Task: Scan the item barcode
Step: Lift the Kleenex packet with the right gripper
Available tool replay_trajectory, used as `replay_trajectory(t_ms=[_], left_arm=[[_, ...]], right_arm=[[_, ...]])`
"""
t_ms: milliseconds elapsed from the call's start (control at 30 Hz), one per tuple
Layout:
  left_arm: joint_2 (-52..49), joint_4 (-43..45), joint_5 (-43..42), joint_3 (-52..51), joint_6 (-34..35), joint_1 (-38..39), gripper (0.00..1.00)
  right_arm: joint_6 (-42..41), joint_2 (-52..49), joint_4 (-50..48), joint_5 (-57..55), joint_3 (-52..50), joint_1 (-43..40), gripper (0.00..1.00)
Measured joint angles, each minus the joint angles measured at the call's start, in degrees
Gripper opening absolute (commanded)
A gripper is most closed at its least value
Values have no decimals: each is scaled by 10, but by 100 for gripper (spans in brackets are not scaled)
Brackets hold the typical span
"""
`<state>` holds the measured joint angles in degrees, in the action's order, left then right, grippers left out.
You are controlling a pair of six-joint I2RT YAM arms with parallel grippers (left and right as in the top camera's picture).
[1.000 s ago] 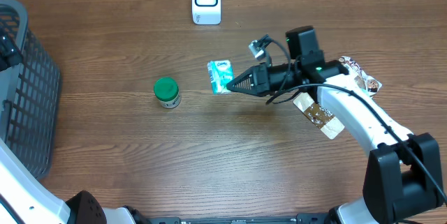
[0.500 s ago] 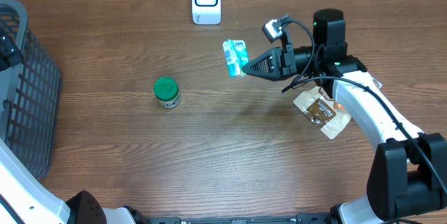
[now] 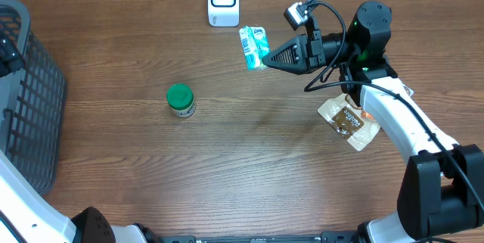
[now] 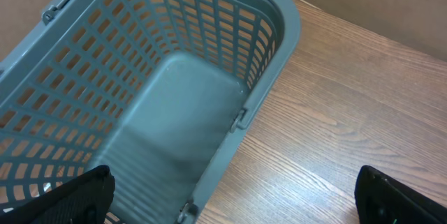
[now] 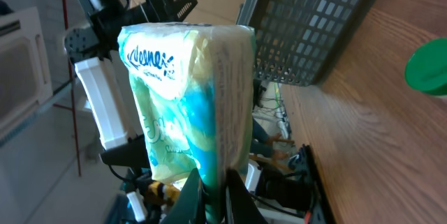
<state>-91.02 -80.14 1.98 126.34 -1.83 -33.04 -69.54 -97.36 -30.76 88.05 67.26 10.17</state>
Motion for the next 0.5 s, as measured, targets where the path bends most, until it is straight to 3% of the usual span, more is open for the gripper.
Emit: replay_trajectory(t_ms=[233,500], left_arm=[[0,0,0,0,0,0,100],[0,0,0,0,0,0,99]], right_arm=[[-38,0,-7,0,0,0,4],[18,-3,22,0,0,39,4]])
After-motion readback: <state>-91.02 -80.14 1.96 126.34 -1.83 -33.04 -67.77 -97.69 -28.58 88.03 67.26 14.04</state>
